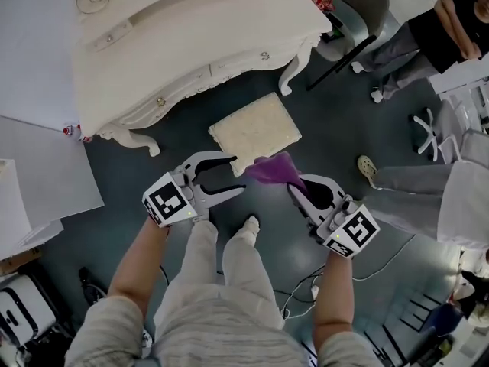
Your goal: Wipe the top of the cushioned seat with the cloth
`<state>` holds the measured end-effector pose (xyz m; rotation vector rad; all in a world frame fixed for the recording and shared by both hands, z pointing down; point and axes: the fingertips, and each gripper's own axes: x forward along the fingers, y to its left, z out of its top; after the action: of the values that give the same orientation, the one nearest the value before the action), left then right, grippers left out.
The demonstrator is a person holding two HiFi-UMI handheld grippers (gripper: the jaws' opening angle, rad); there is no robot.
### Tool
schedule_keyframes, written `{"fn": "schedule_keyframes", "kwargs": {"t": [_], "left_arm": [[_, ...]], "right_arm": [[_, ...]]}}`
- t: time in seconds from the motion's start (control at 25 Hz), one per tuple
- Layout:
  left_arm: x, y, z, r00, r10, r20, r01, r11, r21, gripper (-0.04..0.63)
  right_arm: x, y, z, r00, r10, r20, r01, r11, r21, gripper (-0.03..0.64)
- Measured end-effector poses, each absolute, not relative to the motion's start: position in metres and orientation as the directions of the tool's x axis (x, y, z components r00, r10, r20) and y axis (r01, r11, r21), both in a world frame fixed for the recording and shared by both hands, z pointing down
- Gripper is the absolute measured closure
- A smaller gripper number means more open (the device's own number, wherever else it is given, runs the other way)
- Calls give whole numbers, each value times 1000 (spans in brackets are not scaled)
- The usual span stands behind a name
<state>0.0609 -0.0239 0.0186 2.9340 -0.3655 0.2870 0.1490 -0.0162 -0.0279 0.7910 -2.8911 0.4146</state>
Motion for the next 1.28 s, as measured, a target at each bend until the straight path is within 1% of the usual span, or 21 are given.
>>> {"fn": "schedule_keyframes", "kwargs": {"t": [0.16, 0.32, 0.76, 0.96, 1.04, 1.08, 1.24, 1.28], "left_arm": [[72, -38, 57, 950, -236, 205, -258, -962, 88, 350], [66, -59, 113, 938, -278, 208, -295, -954, 53, 350], [52, -124, 273, 904, -358, 236, -371, -929, 12, 350], [57, -145, 312, 897, -382, 222, -373, -924, -81, 354], [60, -152, 323, 892, -404, 202, -391, -914, -105, 376], [61, -155, 329, 888, -419, 192, -402, -908, -121, 402], [62, -161, 352, 861, -485, 151, -447, -865, -230, 541], [61, -163, 357, 857, -498, 133, -459, -855, -243, 554]], "right_arm": [[162, -33, 16, -843, -510, 173, -538, 810, -233, 583], [167, -61, 75, -806, -561, 188, -591, 778, -212, 583], [208, -145, 219, -691, -689, 218, -719, 687, -105, 583], [231, -171, 259, -630, -750, 200, -770, 637, -39, 583], [245, -184, 272, -576, -792, 205, -806, 591, 19, 583], [253, -191, 277, -544, -812, 209, -823, 566, 57, 583], [273, -209, 291, -436, -878, 199, -847, 475, 238, 583], [276, -212, 295, -410, -891, 193, -845, 451, 288, 583]]}}
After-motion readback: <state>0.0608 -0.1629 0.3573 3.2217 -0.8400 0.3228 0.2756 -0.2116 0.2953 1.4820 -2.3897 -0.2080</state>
